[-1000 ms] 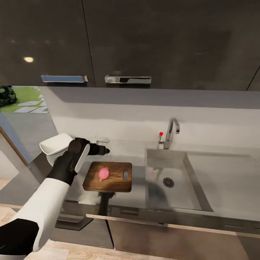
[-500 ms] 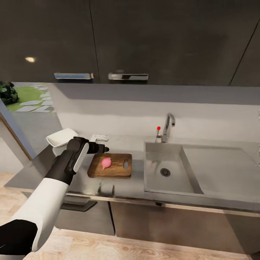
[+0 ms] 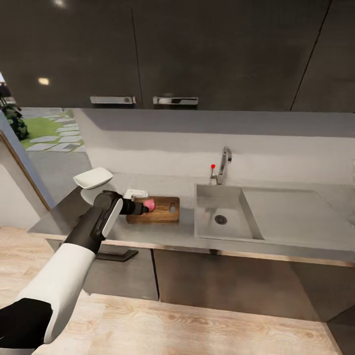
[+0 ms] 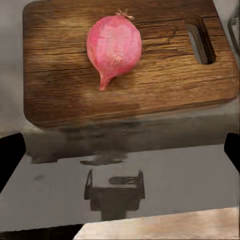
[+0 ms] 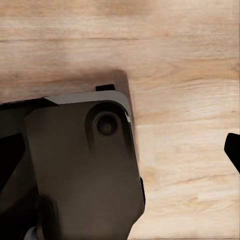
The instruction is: In the kitchen, take the Vidalia onion out of the sink, dice it on the chopping board with the paring knife, put the diced onion into the bowl on the countertop, then place both the paring knife and the chopping board into the sink.
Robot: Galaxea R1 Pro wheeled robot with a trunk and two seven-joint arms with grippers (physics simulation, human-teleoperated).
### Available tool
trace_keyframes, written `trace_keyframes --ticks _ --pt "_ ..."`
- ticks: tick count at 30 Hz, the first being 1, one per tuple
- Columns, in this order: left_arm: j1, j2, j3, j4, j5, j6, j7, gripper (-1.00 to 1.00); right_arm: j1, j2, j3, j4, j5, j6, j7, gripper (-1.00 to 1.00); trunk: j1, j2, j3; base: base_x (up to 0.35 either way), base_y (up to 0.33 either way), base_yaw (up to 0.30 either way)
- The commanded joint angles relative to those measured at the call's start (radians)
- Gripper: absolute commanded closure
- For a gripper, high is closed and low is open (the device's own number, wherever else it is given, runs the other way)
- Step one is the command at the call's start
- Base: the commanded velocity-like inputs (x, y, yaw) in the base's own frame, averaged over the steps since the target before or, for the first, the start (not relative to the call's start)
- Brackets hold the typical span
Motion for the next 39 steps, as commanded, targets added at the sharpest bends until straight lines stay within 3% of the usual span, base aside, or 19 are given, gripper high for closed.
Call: trace_keyframes --ticks 1,11,17,18,30,32,34,37,39 --pt "-0.001 0.001 -0.002 0.002 0.002 0.003 -0.001 -1.00 -0.001 0.001 -0.007 0.000 0.010 -0.002 -0.005 -1.00 0.000 -0.002 -0.002 -0.330 0.000 0.000" --pt "-0.001 -0.005 -0.004 0.037 0.002 0.001 -0.002 -1.00 -0.001 0.001 -0.008 0.000 0.010 -0.003 -0.005 -1.00 0.000 -0.002 -0.002 -0.330 0.000 0.000" --pt "-0.001 -0.018 -0.004 0.098 0.001 -0.002 -0.002 -1.00 -0.001 0.001 -0.009 -0.001 0.010 -0.003 -0.005 -1.00 0.000 -0.002 -0.002 -0.332 0.000 0.000" --pt "-0.001 -0.022 -0.004 0.141 0.001 -0.005 -0.002 -1.00 -0.001 0.001 -0.009 -0.001 0.010 -0.003 -0.005 -1.00 0.000 -0.002 -0.002 -0.335 0.000 0.000" --pt "0.002 -0.034 -0.005 0.244 0.001 -0.019 -0.009 -1.00 -0.001 0.001 -0.009 -0.014 0.011 -0.004 -0.005 -1.00 0.000 -0.002 -0.002 -0.295 0.000 0.000" --pt "0.002 -0.035 -0.006 0.306 0.001 -0.079 -0.010 -1.00 -0.001 0.000 -0.009 -0.020 0.011 -0.005 -0.005 -1.00 0.000 -0.002 -0.002 -0.102 0.000 0.000" --pt "0.004 -0.044 -0.006 0.421 0.001 -0.220 -0.017 -1.00 -0.001 -0.004 -0.009 -0.030 0.011 -0.005 -0.005 -1.00 0.000 -0.002 -0.002 -0.042 0.000 0.000" --pt "0.005 -0.051 -0.006 0.533 0.001 -0.336 -0.031 -1.00 -0.001 -0.007 -0.009 -0.048 0.010 -0.005 -0.005 -1.00 0.000 -0.002 -0.002 -0.019 0.000 0.000" --pt "0.005 -0.062 -0.006 0.659 0.000 -0.455 -0.045 -1.00 -0.001 -0.008 -0.008 -0.077 0.010 -0.005 -0.005 -1.00 0.000 -0.002 -0.002 -0.007 0.000 0.000"
